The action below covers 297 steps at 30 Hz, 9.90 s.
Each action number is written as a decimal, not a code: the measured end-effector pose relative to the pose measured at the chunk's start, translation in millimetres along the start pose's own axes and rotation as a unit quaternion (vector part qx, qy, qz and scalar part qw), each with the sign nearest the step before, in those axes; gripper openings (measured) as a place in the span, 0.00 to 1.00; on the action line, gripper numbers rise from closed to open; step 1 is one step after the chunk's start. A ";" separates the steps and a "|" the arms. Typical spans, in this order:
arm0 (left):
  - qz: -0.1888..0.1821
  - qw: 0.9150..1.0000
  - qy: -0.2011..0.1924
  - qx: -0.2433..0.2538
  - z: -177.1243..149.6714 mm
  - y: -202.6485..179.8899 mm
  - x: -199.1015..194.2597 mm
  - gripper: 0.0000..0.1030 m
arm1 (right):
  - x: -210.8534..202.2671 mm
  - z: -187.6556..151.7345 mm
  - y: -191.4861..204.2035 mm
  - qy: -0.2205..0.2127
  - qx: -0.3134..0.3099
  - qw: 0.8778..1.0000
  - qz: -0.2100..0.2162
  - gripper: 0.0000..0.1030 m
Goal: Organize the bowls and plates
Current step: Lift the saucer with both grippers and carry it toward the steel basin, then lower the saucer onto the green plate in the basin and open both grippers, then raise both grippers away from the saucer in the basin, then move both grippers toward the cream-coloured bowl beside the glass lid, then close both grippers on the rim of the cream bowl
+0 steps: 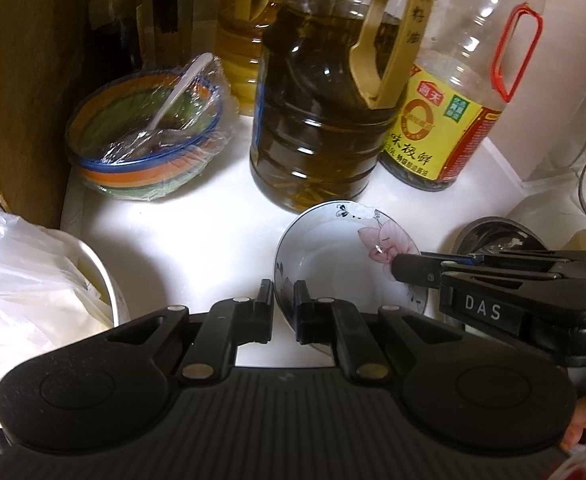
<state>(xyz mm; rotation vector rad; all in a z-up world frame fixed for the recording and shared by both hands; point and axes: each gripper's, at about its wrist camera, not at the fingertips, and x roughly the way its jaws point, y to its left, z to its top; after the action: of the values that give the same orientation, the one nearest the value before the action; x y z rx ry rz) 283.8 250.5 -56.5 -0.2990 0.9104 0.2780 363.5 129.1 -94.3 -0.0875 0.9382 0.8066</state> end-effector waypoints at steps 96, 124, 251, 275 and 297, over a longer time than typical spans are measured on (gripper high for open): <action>-0.105 0.982 0.056 0.146 -22.7 -144.2 38.5 0.08 | -81.2 -73.7 -113.4 0.006 0.159 0.978 -0.134 0.08; -0.119 0.981 0.051 0.141 -24.9 -142.1 30.0 0.23 | -91.4 -72.1 -118.1 -0.007 0.174 0.977 -0.125 0.25; -0.190 0.943 -0.033 0.271 -31.1 -259.2 -38.9 0.51 | -260.4 -148.6 -179.7 -0.136 0.252 0.936 -0.203 0.46; -0.191 0.941 -0.014 0.280 -0.3 -308.0 32.7 0.36 | -198.2 -90.0 -240.5 -0.109 0.231 0.946 -0.199 0.29; -0.174 0.941 0.026 0.288 8.4 -330.0 67.4 0.22 | -162.4 -68.3 -273.3 -0.043 0.217 0.953 -0.209 0.28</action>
<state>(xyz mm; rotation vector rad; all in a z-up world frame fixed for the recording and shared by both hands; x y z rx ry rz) 447.8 -43.8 -61.2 0.0811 0.9313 -0.3264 441.5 -186.5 -87.3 0.1289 0.9517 0.2003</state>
